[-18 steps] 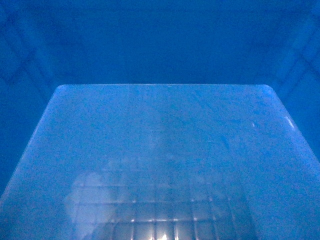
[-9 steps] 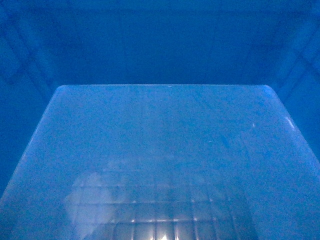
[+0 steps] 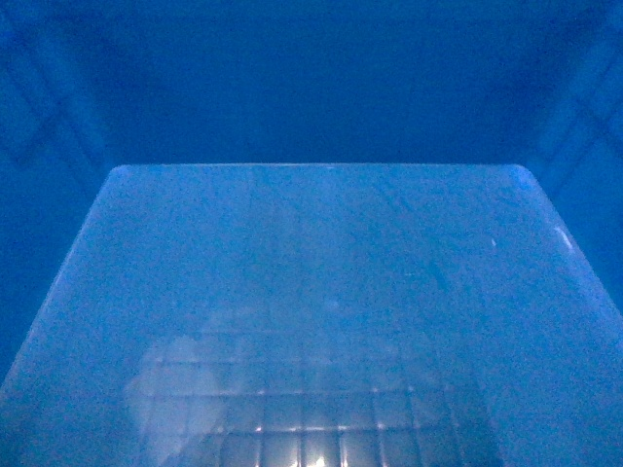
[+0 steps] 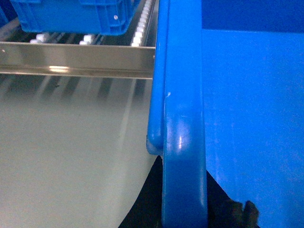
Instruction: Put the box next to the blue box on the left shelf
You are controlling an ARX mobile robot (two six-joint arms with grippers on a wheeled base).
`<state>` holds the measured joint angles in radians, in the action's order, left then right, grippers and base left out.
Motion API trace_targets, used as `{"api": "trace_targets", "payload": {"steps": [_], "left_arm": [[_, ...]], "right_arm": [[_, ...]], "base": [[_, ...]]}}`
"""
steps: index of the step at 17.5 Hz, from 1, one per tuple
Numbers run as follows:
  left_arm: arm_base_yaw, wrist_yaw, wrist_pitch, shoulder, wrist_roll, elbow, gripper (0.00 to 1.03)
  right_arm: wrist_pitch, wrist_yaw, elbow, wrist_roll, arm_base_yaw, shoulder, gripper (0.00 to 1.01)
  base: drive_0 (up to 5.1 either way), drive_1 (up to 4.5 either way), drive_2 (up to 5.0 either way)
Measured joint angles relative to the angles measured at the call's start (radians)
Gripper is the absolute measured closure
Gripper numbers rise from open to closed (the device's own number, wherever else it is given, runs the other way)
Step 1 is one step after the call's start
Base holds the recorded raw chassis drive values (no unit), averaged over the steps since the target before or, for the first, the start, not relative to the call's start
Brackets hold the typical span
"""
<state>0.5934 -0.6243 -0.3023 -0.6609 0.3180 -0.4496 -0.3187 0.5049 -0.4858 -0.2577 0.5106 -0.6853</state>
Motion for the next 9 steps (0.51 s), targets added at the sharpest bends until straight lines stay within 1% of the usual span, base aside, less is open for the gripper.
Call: {"api": "trace_targets", "payload": {"steps": [9], "left_arm": [[0.000, 0.002, -0.003, 0.000, 0.000, 0.002, 0.94]], "right_arm": [[-0.001, -0.001, 0.004, -0.003, 0.000, 0.000, 0.89]], "base": [[0.0, 0.00, 0.0]]}}
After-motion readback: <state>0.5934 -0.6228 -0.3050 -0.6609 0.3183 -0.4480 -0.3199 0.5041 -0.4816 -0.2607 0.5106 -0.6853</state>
